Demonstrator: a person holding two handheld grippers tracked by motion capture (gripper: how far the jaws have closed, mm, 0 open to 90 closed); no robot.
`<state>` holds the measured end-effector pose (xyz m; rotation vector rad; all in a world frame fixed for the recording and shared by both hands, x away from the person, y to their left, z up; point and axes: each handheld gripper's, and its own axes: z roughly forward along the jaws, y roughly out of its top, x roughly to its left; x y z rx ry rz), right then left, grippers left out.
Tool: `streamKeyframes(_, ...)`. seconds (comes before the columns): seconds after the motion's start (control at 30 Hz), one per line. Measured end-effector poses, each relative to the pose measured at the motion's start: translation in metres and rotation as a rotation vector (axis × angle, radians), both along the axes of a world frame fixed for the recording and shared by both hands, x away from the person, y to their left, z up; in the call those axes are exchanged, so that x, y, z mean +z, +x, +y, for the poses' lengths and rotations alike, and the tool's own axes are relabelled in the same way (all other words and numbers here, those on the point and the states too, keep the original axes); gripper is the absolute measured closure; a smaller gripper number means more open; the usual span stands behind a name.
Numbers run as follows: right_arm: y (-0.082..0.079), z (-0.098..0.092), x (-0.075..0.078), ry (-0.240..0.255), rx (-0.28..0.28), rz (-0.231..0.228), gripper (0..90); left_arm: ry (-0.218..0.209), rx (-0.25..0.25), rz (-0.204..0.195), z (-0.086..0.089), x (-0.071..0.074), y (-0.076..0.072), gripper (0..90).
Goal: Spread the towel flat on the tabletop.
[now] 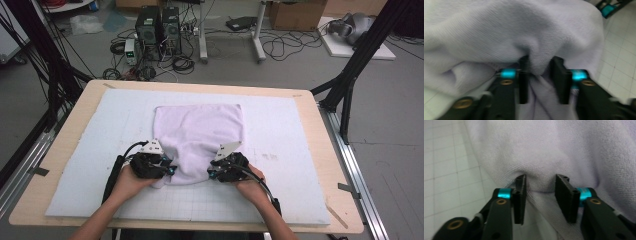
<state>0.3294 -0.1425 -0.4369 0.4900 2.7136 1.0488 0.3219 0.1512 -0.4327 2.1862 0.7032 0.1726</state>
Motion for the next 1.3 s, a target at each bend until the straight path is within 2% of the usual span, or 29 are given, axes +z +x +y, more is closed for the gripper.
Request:
streamKeyframes(0.03,0.0,0.0,0.0,0.003,0.001,0.008,70.2,0.0,0.003,-0.009,0.001,0.002,0.0,78.7)
streamKeyframes(0.1,0.001,-0.002,0.0,0.01,0.02,0.022,82.9,-0.007,0.008,-0.019,0.005,0.007,-0.001,81.3)
streamKeyframes(0.13,0.002,-0.005,0.001,0.016,0.026,0.031,84.5,-0.027,0.014,-0.021,0.007,0.011,-0.002,81.7)
streamKeyframes(0.2,0.002,-0.011,0.005,0.046,0.036,0.059,85.7,-0.058,0.014,-0.025,0.013,0.02,-0.004,81.8)
streamKeyframes(0.3,-0.004,-0.021,0.016,0.096,0.056,0.06,85.8,-0.093,0.014,-0.05,0.017,0.037,-0.011,81.4)
streamKeyframes(0.37,-0.011,-0.029,0.03,0.124,0.077,0.051,85.8,-0.114,0.004,-0.074,0.017,0.048,-0.018,80.8)
streamKeyframes(0.47,-0.022,-0.039,0.052,0.132,0.105,0.033,85.8,-0.136,-0.018,-0.1,0.014,0.061,-0.03,80.5)
streamKeyframes(0.53,-0.028,-0.048,0.067,0.142,0.119,0.016,85.8,-0.149,-0.03,-0.098,0.014,0.066,-0.034,80.1)
streamKeyframes(0.6,-0.031,-0.055,0.078,0.143,0.111,-0.004,85.8,-0.142,-0.009,-0.105,0.013,0.064,-0.032,80.1)
streamKeyframes(0.67,-0.025,-0.057,0.081,0.097,0.086,-0.031,86.5,-0.122,0.042,-0.098,0.013,0.058,-0.022,80.1)
streamKeyframes(0.73,-0.008,-0.059,0.073,0.061,0.038,-0.017,86.5,-0.097,0.098,-0.089,0.017,0.049,-0.009,80.3)
streamKeyframes(0.8,0.008,-0.063,0.063,0.038,-0.022,0.012,86.5,-0.098,0.155,-0.05,0.022,0.036,0.007,80.5)
streamKeyframes(0.83,0.015,-0.065,0.058,0.046,-0.041,0.024,86.6,-0.079,0.177,-0.03,0.022,0.03,0.015,80.4)
streamKeyframes(0.87,0.021,-0.065,0.054,0.069,-0.05,0.038,86.6,-0.046,0.19,-0.025,0.022,0.025,0.021,80.1)
streamKeyframes(0.9,0.024,-0.063,0.05,0.063,-0.057,0.045,86.5,-0.033,0.205,-0.01,0.02,0.02,0.026,79.4)
streamKeyframes(0.97,0.029,-0.058,0.044,0.024,-0.062,0.034,86.5,-0.001,0.221,0.009,0.018,0.012,0.033,76.1)
streamKeyframes(1.0,0.032,-0.057,0.041,0.008,-0.067,0.039,86.2,-0.001,0.226,0.018,0.018,0.012,0.034,73.4)
streamKeyframes(1.03,0.032,-0.058,0.041,0.011,-0.074,0.044,85.3,-0.009,0.225,0.02,0.02,0.012,0.034,70.4)
streamKeyframes(1.1,0.028,-0.06,0.043,0.034,-0.085,0.03,81.6,-0.021,0.214,-0.003,0.023,0.018,0.028,60.4)
streamKeyframes(1.17,0.019,-0.062,0.049,0.068,-0.085,0.001,75.2,-0.032,0.2,-0.031,0.028,0.025,0.02,54.7)
streamKeyframes(1.27,0.0,-0.059,0.057,0.093,-0.063,-0.052,66.0,-0.039,0.186,-0.067,0.035,0.033,0.008,48.8)
streamKeyframes(1.3,-0.004,-0.057,0.057,0.085,-0.06,-0.044,64.2,-0.043,0.178,-0.076,0.037,0.034,0.004,48.0)
